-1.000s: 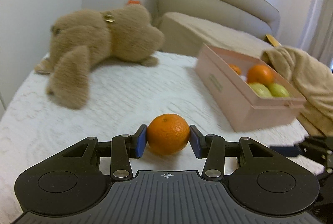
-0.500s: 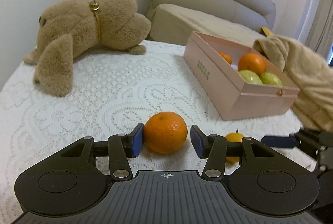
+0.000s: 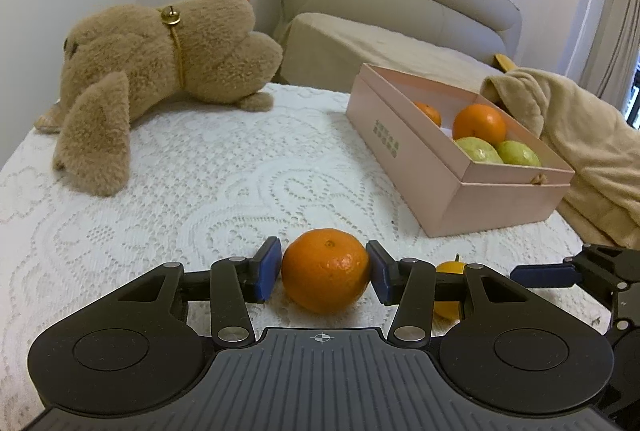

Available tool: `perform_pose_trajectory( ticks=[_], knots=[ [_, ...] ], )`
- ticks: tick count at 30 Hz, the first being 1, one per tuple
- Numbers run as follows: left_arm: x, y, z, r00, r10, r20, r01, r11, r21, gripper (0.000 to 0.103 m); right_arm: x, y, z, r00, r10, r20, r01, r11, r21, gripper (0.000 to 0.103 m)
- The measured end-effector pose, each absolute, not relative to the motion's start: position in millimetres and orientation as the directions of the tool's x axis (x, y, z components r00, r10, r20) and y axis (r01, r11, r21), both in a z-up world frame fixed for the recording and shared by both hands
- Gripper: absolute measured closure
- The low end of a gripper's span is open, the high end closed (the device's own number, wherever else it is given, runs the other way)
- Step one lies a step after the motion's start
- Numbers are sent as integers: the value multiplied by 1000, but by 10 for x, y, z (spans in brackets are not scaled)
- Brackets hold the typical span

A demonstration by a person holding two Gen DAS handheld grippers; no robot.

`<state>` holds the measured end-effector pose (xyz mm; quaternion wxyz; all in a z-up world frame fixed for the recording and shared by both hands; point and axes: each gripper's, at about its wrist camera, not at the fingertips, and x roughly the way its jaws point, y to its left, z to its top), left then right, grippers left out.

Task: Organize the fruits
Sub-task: 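Close the right tool on the small tangerine while the left tool holds its tangerine, then carry both tangerines over the pink box and open both tools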

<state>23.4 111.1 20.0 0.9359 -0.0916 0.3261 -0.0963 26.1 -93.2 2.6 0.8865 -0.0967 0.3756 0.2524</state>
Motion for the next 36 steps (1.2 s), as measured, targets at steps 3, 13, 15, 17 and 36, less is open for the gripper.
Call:
perform_pose_trajectory(
  ticks=[3, 13, 15, 17, 36],
  knots=[
    [228, 1142, 195, 771, -250, -585, 115, 959, -258, 52, 264, -942, 27, 595, 383, -707, -522, 853, 23, 0],
    [212, 1163, 203, 774, -259, -578, 111, 954, -280, 53, 429, -845, 85, 627, 382, -679, -475, 878, 56, 19],
    [209, 1174, 201, 774, -262, -577, 110, 952, -285, 53, 424, -824, 99, 627, 387, -676, -487, 872, 48, 29],
    [206, 1181, 201, 774, -264, -576, 110, 951, -289, 53, 415, -799, 118, 624, 397, -673, -501, 864, 46, 43],
    [438, 869, 769, 785, -211, -583, 155, 977, -144, 55, 484, -1007, 878, 672, 480, -563, -519, 848, 103, 71]
  ],
)
